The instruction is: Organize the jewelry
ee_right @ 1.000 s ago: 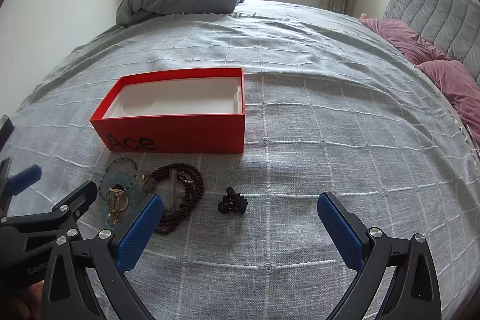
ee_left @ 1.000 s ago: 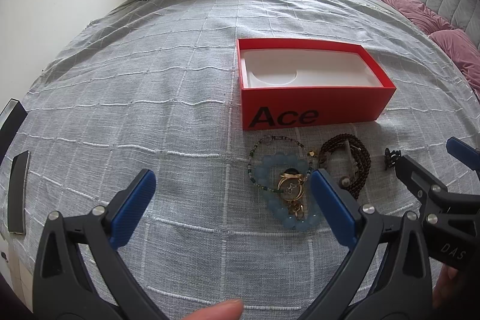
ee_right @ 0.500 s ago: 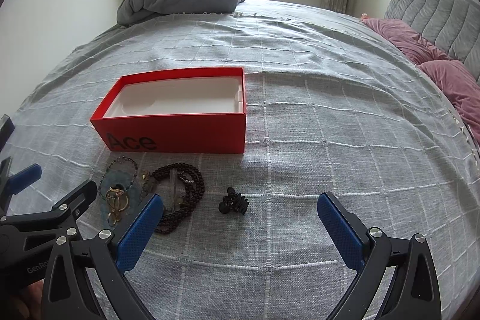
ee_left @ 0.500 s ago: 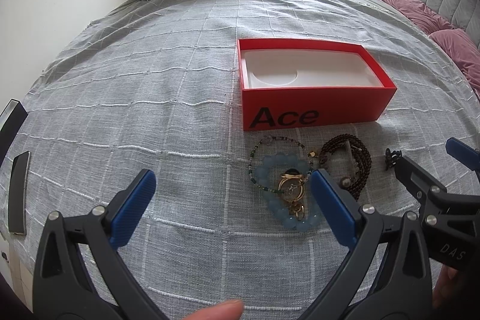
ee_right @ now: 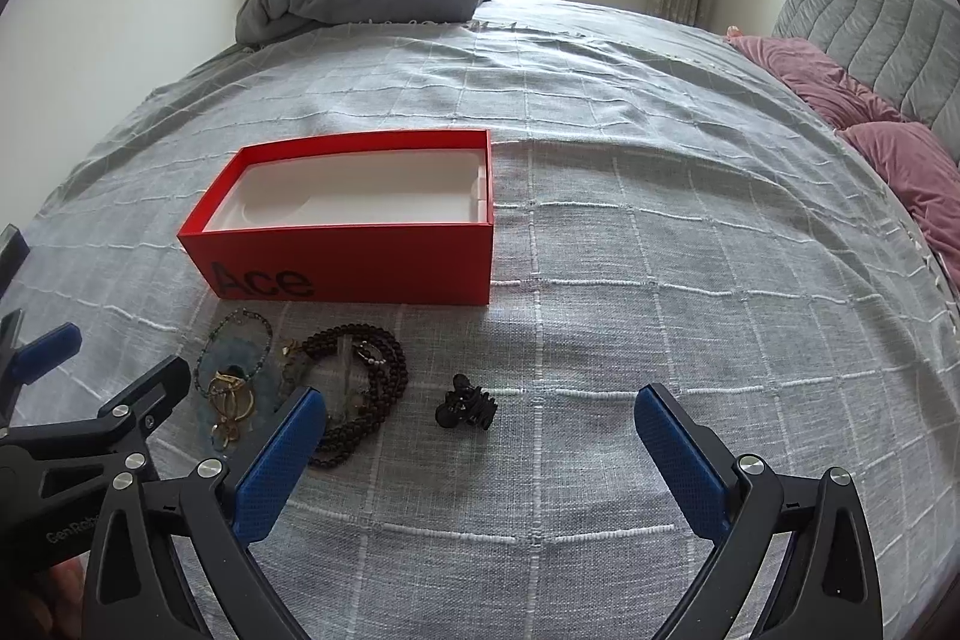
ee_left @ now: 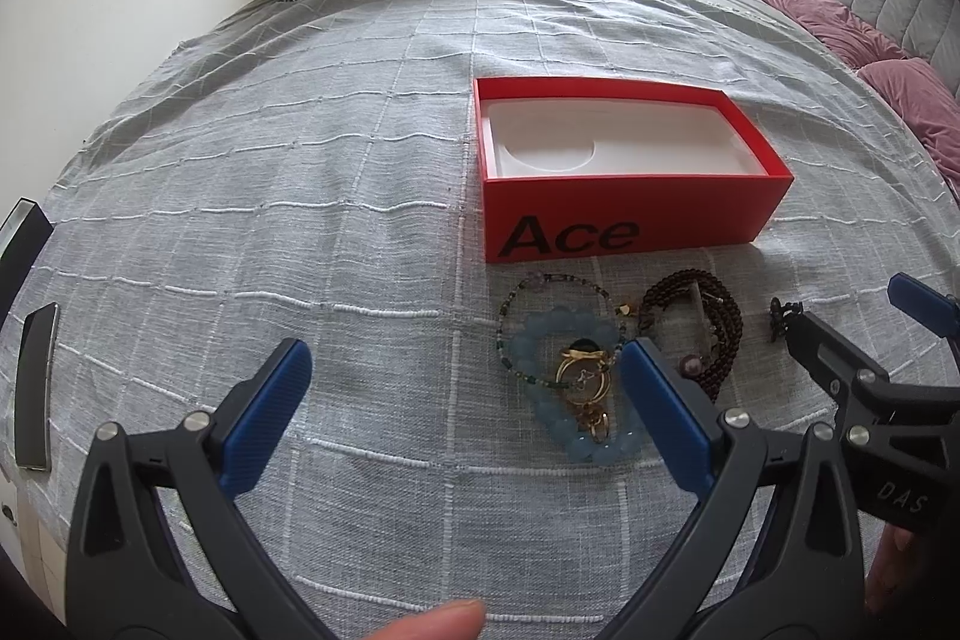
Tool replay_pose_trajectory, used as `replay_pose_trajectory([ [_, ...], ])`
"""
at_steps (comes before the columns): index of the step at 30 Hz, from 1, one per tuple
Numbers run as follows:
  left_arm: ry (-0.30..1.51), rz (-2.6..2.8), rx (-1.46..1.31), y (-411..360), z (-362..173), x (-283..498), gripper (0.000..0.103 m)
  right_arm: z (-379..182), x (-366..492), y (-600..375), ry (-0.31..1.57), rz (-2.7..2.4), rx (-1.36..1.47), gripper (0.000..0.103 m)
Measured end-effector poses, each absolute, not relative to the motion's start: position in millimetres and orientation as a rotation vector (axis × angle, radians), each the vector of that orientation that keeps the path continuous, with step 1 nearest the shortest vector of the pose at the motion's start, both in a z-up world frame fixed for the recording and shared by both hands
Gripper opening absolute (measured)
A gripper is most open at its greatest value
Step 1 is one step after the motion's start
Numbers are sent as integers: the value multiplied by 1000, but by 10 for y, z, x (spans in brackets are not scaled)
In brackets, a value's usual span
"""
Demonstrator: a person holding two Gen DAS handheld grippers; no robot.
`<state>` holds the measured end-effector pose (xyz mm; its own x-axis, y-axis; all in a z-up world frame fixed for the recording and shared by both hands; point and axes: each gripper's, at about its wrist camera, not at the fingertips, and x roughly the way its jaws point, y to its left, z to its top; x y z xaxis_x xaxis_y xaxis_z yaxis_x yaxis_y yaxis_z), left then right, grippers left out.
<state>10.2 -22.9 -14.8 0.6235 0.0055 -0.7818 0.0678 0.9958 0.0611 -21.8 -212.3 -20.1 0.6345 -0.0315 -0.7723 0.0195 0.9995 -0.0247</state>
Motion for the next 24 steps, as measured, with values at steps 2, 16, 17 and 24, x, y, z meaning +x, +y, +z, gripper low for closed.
replay_pose_trajectory([
  [2,897,-37,92,-228,-147,110,102,-202,-201,-2140,889,-22,-10,103],
  [16,935,-53,-82,306,-60,352,102,-86,-17,-2568,864,33,-10,103],
  [17,939,-64,-91,307,-69,348,101,-85,-9,-2607,868,44,18,103],
  [24,997,-164,-124,187,-168,370,81,-126,6,-2662,889,141,162,86],
])
